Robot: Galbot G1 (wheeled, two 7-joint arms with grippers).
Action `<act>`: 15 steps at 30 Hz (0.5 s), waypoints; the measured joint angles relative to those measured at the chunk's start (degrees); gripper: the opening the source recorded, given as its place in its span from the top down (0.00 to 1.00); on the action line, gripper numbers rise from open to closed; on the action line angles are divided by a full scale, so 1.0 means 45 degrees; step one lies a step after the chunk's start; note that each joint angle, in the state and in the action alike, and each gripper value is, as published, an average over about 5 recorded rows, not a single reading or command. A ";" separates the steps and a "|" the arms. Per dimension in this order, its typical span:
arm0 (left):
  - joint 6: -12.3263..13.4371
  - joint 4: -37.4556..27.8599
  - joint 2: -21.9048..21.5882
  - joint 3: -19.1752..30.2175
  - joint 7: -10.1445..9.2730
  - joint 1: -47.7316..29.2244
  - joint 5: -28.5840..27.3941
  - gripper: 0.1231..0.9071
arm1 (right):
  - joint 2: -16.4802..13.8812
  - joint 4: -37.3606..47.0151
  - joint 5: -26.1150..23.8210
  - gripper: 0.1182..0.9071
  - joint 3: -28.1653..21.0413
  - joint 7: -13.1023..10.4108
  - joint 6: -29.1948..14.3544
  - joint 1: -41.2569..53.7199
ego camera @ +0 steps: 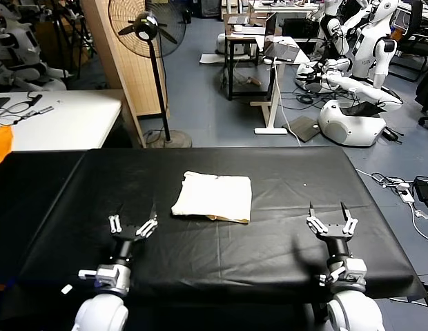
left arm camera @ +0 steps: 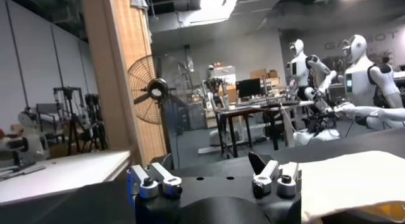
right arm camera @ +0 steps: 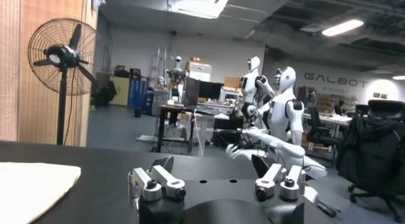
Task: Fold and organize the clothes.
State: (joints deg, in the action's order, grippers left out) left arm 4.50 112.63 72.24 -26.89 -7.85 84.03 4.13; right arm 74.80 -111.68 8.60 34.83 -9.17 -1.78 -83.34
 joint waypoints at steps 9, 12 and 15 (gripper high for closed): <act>0.0135 -0.0002 0.0051 0.0042 -0.0024 0.0058 -0.0176 0.14 | 0.0022 0.0193 0.0010 0.14 0.0219 0.0422 -0.0401 -0.0072; 0.0169 -0.0002 0.0065 0.0042 -0.0024 0.0081 -0.0171 0.14 | 0.0022 0.0193 -0.0016 0.14 0.0258 0.0487 -0.0423 -0.0110; 0.0183 -0.0002 0.0070 0.0041 -0.0023 0.0086 -0.0162 0.14 | 0.0023 0.0209 -0.0023 0.14 0.0271 0.0470 -0.0429 -0.0119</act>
State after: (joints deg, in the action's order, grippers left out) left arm 5.32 112.62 72.56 -26.71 -7.96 84.42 3.41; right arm 74.91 -110.73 8.49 36.05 -7.06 -3.71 -83.88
